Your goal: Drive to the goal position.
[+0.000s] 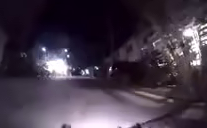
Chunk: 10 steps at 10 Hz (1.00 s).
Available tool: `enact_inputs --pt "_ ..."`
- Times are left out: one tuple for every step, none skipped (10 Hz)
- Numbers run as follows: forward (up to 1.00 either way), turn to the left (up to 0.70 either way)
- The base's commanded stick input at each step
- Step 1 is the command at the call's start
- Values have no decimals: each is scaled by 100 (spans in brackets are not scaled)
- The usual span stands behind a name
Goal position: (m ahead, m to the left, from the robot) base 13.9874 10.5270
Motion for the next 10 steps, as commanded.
enact_inputs --pt "60 0" --pt "60 0" --pt "60 0" --pt "60 0" --pt "60 0" --pt "60 0" --pt "60 0" --pt "60 0" --pt "60 0" --pt "60 0"
